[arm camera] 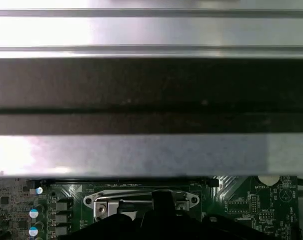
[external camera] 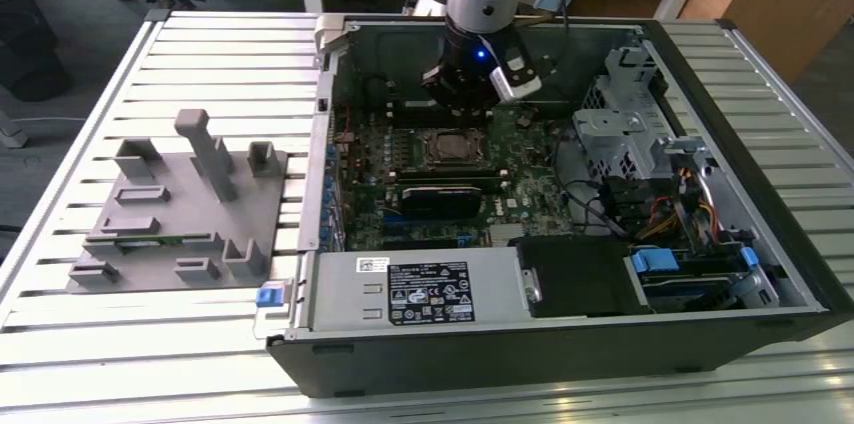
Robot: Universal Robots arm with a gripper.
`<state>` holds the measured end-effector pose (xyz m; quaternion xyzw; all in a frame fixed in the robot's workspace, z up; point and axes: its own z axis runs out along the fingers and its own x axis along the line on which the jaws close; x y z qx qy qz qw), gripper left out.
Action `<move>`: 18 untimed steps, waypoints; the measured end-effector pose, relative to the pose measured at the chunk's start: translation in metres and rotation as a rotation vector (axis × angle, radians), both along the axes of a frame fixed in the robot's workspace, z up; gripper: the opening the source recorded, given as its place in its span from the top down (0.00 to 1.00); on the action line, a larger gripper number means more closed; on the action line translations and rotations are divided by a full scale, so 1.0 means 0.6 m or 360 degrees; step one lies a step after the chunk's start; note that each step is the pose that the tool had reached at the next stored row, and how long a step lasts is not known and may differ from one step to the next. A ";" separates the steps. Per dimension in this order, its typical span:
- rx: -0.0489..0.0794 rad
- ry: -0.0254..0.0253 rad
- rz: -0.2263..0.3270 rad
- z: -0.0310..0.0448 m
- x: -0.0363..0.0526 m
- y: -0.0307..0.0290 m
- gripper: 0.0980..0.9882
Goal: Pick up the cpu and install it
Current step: 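Install the second cpu locking lever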
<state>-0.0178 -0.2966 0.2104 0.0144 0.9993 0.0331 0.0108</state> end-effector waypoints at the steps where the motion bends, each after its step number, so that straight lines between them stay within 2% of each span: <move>1: 0.0000 0.00000 0.0000 0.000 0.000 -0.0008 0.99; 4: 0.0000 0.00001 0.0000 0.003 0.000 -0.0015 0.99; 9: 0.0000 -0.00001 0.0000 0.039 0.000 -0.0015 0.99; 11: 0.0000 0.00002 0.0000 0.048 0.000 -0.0017 0.99; 14: -0.0004 0.00004 0.0000 0.050 0.000 -0.0060 0.99; 18: -0.0011 0.00008 0.0000 0.050 0.000 -0.0237 0.99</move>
